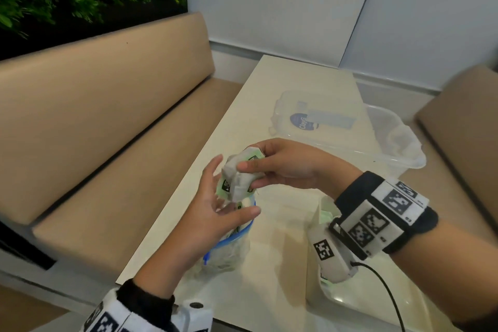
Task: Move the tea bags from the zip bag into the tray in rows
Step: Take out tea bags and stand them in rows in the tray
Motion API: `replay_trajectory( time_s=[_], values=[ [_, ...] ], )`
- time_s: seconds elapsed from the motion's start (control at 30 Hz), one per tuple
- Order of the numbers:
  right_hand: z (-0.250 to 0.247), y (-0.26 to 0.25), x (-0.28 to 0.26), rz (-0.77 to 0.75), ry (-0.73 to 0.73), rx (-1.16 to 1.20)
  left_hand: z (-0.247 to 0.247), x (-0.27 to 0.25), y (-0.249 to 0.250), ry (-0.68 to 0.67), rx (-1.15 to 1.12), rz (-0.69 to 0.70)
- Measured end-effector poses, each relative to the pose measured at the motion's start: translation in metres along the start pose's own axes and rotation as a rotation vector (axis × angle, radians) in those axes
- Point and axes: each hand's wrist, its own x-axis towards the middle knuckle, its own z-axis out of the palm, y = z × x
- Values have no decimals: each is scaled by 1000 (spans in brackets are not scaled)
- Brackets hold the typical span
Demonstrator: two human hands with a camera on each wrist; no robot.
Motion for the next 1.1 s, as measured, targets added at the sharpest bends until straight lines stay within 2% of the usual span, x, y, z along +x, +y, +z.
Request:
replay_trajectory(
  time_s=[0.07,0.17,0.27,0.5,0.57,0.73,0.87,0.97,1.1],
  values=[
    [0,0,-17,-7,9,-25,17,5,4,-77,-153,-49],
    [-4,9,-36,-30,101,-131,39,11,7,-113,-453,-161],
    [-9,21,-51,-28,215,-269,54,17,5,-158,-589,-259],
    [-22,37,-78,35,354,-500,75,25,-1,-243,-662,-372],
    [-25,38,-83,6,377,-500,79,26,-3,-248,-657,-391],
    [-34,41,-93,-90,507,-690,86,26,-3,-293,-665,-394],
    [-33,44,-94,-124,547,-666,90,25,-2,-280,-684,-421],
    [-32,43,-96,-132,564,-545,91,24,-2,-263,-707,-426],
    [-35,40,-101,-95,492,-418,94,23,-2,-221,-695,-412]
  ],
)
